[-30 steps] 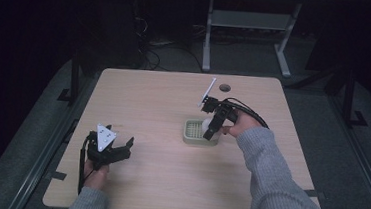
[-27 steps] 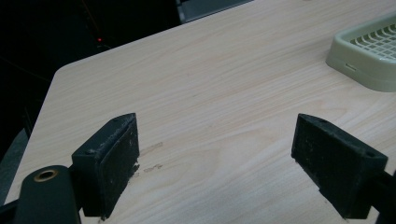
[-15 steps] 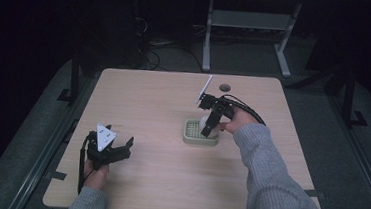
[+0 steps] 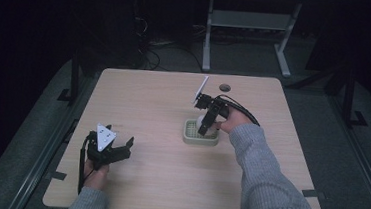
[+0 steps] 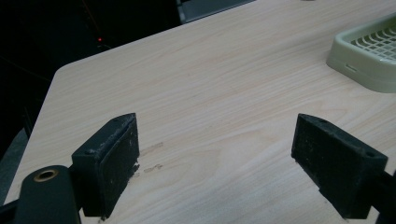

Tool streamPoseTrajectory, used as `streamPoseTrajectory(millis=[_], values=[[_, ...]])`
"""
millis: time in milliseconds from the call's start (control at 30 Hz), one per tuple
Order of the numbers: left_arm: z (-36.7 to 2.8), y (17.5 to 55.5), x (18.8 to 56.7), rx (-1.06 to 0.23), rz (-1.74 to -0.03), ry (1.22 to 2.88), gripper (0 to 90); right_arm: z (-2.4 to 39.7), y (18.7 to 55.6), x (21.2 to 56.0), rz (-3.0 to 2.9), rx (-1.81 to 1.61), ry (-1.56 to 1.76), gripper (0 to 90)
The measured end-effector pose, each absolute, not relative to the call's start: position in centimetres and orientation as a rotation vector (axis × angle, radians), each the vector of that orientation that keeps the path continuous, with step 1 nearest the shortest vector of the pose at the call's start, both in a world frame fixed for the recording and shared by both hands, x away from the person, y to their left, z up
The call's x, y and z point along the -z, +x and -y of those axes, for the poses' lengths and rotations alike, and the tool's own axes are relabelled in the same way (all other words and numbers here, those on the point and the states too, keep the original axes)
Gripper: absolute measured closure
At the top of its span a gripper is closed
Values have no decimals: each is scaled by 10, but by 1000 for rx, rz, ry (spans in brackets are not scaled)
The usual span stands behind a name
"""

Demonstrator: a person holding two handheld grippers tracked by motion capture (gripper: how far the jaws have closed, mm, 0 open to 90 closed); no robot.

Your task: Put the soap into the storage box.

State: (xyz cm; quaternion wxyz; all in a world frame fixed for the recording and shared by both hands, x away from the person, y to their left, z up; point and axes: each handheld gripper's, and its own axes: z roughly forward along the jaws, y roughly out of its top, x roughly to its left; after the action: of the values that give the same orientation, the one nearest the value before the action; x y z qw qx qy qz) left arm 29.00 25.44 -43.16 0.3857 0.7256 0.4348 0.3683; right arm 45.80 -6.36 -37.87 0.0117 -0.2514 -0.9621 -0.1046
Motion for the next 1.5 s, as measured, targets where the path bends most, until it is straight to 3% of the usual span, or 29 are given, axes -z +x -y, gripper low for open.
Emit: streamPoseTrajectory(millis=[1500], values=[[-254,290,432,-936,-1110,1847,148,51,469,409,3011,274,-829,235]])
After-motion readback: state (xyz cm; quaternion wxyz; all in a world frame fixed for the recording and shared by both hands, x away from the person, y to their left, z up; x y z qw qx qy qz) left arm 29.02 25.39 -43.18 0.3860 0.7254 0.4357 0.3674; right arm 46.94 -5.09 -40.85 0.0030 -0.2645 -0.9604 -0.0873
